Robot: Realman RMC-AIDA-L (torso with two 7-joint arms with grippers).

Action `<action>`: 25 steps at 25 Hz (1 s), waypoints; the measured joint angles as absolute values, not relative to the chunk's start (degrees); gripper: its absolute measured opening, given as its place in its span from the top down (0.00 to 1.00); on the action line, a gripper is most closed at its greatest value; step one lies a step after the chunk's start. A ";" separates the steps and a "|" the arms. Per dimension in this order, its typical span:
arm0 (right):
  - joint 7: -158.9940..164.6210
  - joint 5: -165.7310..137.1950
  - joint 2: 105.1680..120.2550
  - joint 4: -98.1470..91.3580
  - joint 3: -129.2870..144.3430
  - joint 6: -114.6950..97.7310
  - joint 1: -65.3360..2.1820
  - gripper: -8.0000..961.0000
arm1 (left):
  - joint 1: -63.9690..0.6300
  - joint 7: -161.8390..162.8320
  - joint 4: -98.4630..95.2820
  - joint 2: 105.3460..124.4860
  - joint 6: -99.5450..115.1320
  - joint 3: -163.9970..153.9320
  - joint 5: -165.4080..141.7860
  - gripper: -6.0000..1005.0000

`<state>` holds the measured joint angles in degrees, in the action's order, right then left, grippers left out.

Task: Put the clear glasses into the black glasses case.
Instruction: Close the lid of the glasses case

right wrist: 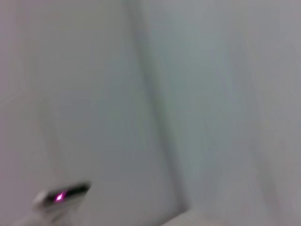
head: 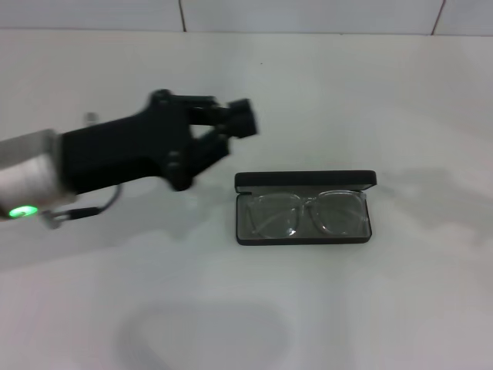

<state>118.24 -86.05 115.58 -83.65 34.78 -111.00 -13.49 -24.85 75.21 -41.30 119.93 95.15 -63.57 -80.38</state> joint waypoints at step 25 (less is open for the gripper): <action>103.10 -97.09 113.16 -53.06 15.59 -110.88 -14.62 0.78 | -38.91 76.61 -29.67 120.16 68.27 -82.01 -80.12 0.86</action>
